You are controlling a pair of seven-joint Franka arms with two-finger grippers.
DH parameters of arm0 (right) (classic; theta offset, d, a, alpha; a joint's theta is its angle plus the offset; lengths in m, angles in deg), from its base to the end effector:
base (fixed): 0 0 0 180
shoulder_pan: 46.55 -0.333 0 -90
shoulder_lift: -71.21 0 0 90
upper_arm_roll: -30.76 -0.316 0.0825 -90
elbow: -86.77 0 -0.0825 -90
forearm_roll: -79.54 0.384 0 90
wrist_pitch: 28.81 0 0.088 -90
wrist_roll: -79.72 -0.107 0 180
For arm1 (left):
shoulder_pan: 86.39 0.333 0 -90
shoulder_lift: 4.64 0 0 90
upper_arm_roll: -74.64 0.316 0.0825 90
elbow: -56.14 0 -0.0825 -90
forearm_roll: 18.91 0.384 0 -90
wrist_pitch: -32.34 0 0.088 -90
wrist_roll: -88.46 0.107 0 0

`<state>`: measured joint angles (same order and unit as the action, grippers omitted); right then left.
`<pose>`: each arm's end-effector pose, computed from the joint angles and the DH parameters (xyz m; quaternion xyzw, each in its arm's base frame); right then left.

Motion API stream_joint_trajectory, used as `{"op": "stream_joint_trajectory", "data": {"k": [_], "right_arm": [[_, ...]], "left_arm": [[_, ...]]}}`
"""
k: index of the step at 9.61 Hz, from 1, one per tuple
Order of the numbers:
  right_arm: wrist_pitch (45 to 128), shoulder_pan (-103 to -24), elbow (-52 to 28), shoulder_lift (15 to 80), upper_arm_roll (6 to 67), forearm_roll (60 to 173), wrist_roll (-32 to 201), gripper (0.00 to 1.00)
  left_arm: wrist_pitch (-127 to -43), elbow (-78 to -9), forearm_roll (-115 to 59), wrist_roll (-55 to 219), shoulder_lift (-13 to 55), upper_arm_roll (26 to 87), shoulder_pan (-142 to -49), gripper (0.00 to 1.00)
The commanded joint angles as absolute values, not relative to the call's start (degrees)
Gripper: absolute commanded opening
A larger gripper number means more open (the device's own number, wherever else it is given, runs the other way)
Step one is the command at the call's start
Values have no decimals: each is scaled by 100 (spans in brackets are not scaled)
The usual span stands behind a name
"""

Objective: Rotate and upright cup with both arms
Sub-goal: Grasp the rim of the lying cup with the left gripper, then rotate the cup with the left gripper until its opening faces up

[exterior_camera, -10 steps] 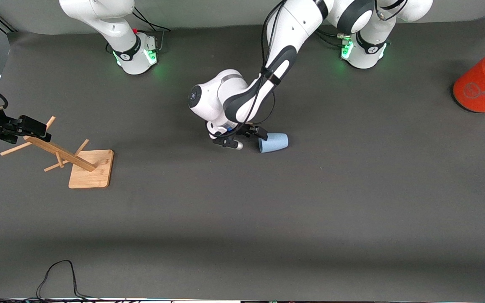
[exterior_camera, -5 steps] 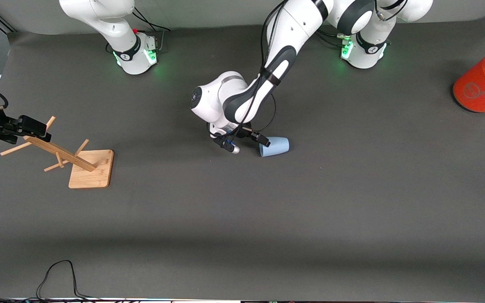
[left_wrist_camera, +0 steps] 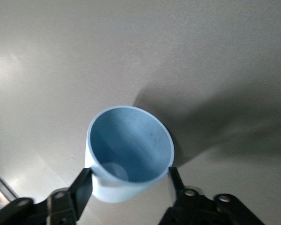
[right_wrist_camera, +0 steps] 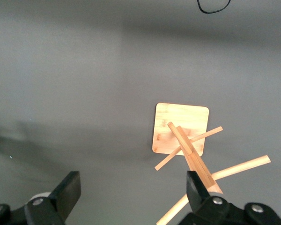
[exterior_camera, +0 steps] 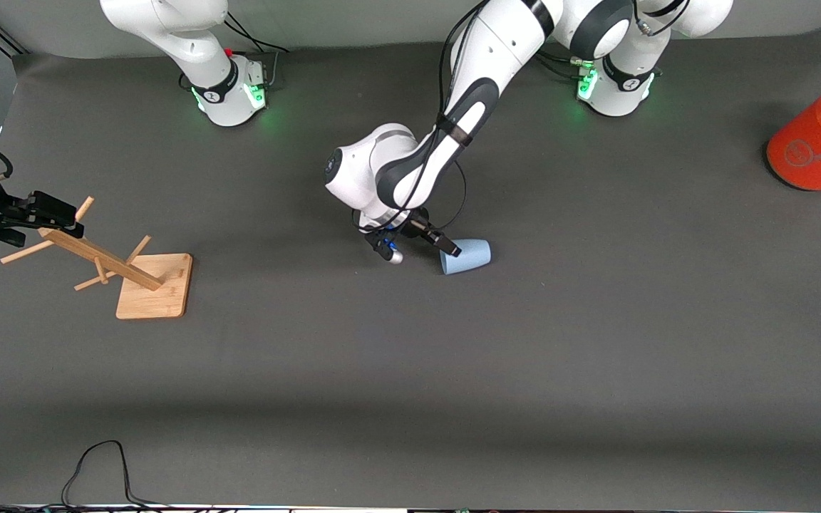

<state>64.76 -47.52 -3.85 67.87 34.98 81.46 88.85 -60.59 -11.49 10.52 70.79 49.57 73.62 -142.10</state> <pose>0.5761 -0.0281 0.5920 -0.9986 -0.0502 0.0017 0.0148 0.4322 -0.5611 0.1927 -0.8598 0.3837 0.0506 0.3331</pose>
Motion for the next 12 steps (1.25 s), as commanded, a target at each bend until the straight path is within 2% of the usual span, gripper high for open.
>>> {"op": "stream_joint_trajectory", "data": {"k": [1,2,8,9,10,12], "right_arm": [[6515,-4770,-340,6822,3524,8086,9000,100],[6515,-4770,-331,6813,3524,8086,9000,100],[6489,-4778,-331,6804,3515,8086,9000,100],[6489,-4778,-305,6813,3515,8086,8991,100],[6489,-4778,-288,6813,3515,8086,8991,100],[6480,-4778,-279,6839,3507,8086,8686,100]], "left_arm": [[-6091,-1241,1194,7317,4986,7411,-14272,4],[-6091,-1250,1229,7317,4994,7411,-14272,0],[-5916,-1171,1177,7747,4889,7429,-14255,0],[-5759,-1032,1133,7826,4863,7429,-14220,33],[-5627,-848,1098,7827,4863,7429,-14220,99],[-5538,-452,774,7757,4871,7446,-14211,100]]}}
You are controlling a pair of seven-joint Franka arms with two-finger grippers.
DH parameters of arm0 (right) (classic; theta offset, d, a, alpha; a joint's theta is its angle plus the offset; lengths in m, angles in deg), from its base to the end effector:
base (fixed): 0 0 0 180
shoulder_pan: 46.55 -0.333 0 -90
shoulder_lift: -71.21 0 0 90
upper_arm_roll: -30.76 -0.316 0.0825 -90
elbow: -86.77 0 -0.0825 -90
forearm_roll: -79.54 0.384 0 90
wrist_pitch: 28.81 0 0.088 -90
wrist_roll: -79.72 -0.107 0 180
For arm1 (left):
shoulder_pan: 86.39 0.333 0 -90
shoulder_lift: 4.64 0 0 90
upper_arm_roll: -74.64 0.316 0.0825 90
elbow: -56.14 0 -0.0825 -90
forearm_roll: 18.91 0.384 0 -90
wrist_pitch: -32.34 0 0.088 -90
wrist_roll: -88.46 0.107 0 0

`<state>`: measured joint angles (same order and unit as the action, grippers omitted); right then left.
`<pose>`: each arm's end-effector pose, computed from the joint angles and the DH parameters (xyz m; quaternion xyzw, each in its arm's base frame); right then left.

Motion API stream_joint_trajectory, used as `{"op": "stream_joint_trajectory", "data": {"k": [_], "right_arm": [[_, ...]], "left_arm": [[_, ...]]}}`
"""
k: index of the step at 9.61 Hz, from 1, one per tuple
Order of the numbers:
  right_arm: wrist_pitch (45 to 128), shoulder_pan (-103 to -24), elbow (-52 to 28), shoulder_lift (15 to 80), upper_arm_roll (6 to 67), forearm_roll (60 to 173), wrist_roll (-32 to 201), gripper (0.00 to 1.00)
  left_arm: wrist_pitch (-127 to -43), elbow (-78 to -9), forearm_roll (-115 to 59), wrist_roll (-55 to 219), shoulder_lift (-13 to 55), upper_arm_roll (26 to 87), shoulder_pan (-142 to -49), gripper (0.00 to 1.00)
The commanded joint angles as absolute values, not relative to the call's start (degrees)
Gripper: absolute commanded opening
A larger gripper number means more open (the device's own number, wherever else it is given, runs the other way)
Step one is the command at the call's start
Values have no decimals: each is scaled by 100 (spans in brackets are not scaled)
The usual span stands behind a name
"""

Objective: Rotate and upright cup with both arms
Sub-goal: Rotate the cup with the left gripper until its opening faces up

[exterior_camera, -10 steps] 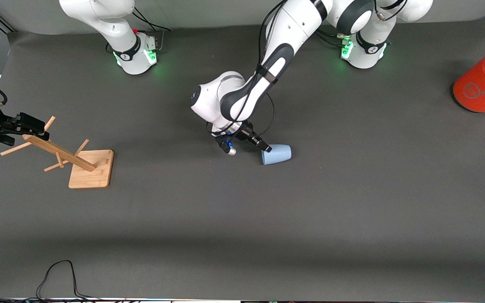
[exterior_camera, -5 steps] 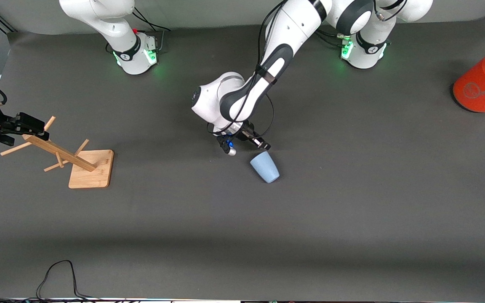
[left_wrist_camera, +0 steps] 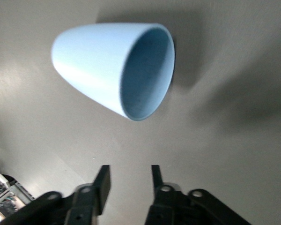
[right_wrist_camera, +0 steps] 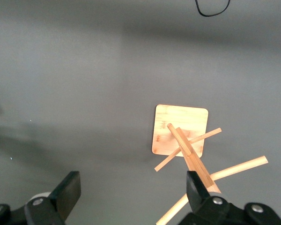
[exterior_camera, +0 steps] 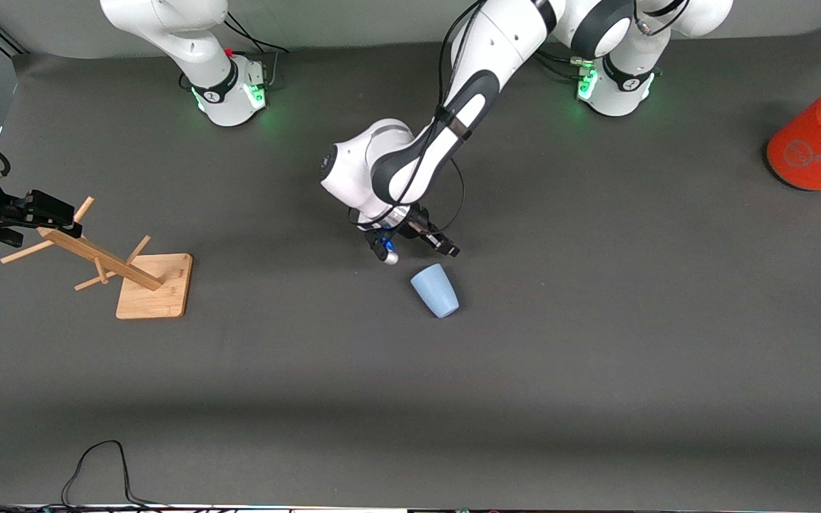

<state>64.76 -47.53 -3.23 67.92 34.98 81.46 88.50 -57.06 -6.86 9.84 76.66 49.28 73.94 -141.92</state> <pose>0.5764 -0.0280 0.5976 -0.9988 -0.0474 -0.0040 0.0143 0.4444 -0.5666 0.2280 -0.8514 0.4074 0.0589 0.3251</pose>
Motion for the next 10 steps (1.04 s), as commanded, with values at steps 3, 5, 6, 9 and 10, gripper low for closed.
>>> {"op": "stream_joint_trajectory", "data": {"k": [3,5,6,9,10], "right_arm": [[6471,-4778,-279,6839,3498,8086,8552,100],[6471,-4778,-279,6839,3498,8086,8552,100],[6471,-4778,-279,6839,3498,8086,8552,100],[6462,-4778,-279,6822,3498,8086,8543,100],[6462,-4778,-279,6822,3498,8086,8543,100]], "left_arm": [[-6088,-362,825,6318,4942,7420,-14307,100],[-6388,-389,1131,6271,4977,7438,-14395,100],[-6573,-476,1237,6262,5038,7446,-14413,100],[-7223,-977,1720,6350,5135,7438,-14413,100],[-7181,-995,1843,6559,5126,7438,-14396,100]]}}
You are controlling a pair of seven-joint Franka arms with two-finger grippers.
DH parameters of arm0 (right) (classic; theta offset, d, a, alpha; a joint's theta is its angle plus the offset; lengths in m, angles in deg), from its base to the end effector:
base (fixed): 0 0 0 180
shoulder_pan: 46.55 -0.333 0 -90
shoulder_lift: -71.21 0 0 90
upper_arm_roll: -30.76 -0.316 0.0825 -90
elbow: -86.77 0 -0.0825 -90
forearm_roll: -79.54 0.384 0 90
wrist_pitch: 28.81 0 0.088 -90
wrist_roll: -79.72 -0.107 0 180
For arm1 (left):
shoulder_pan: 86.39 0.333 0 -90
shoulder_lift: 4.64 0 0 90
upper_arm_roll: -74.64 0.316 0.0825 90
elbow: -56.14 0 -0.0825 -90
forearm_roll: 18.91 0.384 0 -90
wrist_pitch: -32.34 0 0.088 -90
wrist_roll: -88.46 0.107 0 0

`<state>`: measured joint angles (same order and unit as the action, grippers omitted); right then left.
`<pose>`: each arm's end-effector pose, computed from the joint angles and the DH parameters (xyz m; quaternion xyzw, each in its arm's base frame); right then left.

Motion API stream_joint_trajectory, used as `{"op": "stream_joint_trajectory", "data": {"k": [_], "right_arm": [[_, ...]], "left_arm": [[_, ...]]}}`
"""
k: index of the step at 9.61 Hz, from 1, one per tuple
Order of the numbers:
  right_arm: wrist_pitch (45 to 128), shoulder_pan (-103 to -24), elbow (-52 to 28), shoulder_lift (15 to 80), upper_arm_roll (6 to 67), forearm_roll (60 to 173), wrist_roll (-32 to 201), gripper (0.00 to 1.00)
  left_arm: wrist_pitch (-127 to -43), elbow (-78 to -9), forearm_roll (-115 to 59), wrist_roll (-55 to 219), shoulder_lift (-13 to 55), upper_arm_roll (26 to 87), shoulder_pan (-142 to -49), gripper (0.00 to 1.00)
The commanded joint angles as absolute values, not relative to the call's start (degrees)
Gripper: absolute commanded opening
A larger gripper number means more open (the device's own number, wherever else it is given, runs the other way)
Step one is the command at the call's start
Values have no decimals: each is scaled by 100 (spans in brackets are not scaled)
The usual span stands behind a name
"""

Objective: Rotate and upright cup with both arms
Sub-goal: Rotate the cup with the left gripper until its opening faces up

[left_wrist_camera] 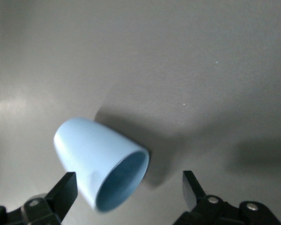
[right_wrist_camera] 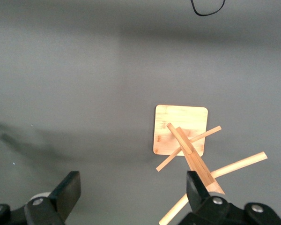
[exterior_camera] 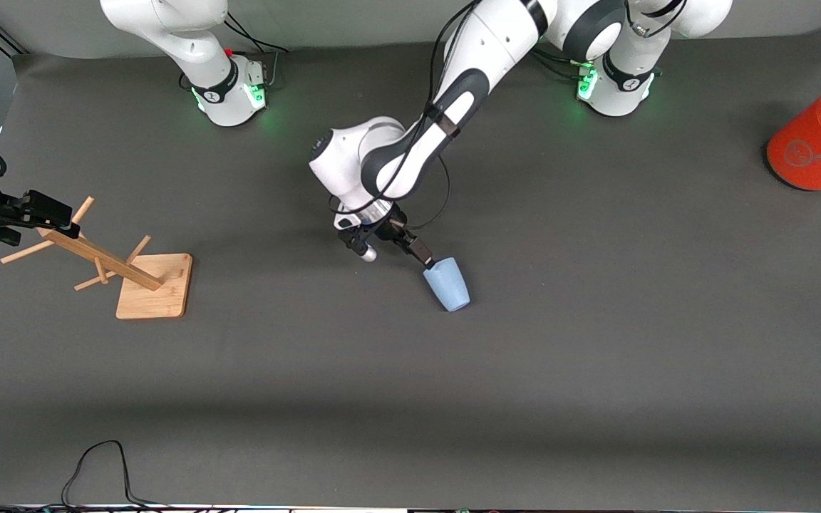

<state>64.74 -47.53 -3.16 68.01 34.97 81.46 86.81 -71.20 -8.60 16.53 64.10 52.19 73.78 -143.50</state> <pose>0.5760 -0.0279 0.5991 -0.9993 -0.0328 -0.0050 0.0143 0.4353 -0.5986 0.1897 -0.8696 0.3822 -0.0683 0.3051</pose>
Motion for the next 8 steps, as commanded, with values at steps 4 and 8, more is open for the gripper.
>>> {"op": "stream_joint_trajectory", "data": {"k": [4,8], "right_arm": [[6462,-4770,-287,6804,3507,8086,8552,100],[6462,-4770,-296,6804,3515,8086,8552,100]], "left_arm": [[-6647,-969,1748,8096,5013,7447,-14343,100],[-6399,-1082,1757,8362,4994,7438,-14246,99]]}}
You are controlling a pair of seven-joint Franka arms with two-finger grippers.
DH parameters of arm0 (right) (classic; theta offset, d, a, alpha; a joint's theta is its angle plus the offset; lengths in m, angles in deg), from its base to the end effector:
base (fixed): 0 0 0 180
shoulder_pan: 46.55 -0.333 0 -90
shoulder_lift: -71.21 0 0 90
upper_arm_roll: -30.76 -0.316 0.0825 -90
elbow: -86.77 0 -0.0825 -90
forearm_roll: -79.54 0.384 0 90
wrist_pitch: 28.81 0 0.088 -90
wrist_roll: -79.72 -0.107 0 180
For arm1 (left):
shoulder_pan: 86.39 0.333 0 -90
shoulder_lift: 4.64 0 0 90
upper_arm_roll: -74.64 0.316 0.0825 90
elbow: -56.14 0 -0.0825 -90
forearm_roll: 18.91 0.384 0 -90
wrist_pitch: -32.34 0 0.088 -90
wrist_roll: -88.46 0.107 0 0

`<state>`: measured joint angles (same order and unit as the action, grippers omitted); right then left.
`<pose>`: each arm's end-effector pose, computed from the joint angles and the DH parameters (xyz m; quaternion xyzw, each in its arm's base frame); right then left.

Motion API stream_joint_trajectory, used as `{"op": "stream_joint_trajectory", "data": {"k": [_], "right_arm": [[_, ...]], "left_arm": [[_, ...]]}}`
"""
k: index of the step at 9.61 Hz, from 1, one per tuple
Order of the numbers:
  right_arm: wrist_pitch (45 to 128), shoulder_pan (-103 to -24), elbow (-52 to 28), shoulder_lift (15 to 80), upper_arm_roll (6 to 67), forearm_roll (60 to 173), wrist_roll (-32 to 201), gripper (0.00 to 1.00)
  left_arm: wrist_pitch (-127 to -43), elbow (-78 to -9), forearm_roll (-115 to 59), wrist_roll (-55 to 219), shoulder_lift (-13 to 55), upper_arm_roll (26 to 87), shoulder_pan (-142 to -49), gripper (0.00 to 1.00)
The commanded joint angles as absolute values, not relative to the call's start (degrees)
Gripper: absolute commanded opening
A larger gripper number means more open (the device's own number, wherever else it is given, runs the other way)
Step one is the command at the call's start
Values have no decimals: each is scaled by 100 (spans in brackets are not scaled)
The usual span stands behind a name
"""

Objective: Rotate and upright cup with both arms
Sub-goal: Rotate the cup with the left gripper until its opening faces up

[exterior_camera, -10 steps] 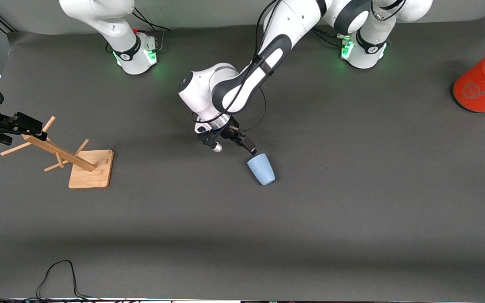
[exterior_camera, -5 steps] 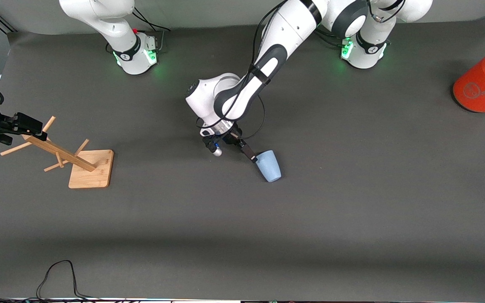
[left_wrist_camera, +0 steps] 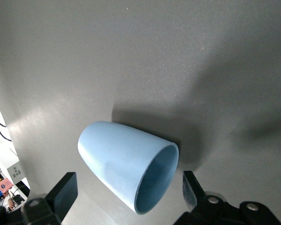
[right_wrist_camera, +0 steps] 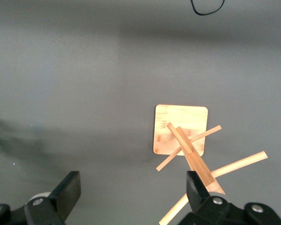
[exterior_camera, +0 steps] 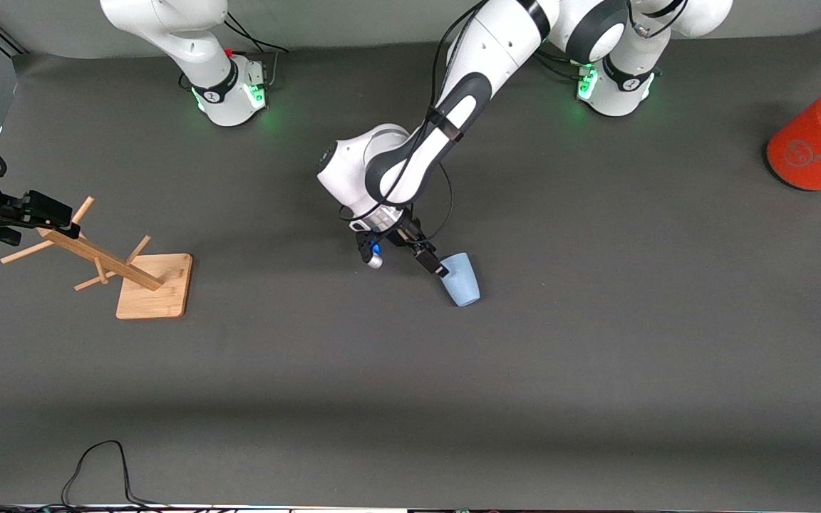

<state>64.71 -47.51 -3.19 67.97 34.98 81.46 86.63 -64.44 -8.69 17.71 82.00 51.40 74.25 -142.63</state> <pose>0.5761 -0.0282 0.5984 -0.9994 -0.0309 -0.0042 0.0143 0.4484 -0.5743 0.1972 -0.7992 0.4851 0.0149 0.3547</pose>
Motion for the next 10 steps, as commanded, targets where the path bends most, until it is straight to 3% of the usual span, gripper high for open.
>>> {"op": "stream_joint_trajectory", "data": {"k": [1,3,5,7,8,10], "right_arm": [[6462,-4770,-288,6804,3515,8086,8543,100],[6462,-4761,-296,6804,3515,8086,8569,100],[6462,-4770,-296,6795,3515,8086,8552,100],[6462,-4761,-296,6769,3515,8086,8552,100],[6462,-4769,-296,6769,3515,8086,8552,100],[6462,-4752,-296,6769,3515,8086,8569,100]], "left_arm": [[-6416,-1135,1748,8363,4986,7438,-14246,99],[-6522,-1206,1774,8363,4994,7438,-14246,98],[-6679,-1224,1818,8493,5003,7438,-14185,90],[-6733,-1215,1844,8644,5003,7447,-14089,68],[-6863,-1224,1853,8670,5012,7447,-14079,49],[-6935,-1224,1862,8679,5030,7455,-14070,0]]}}
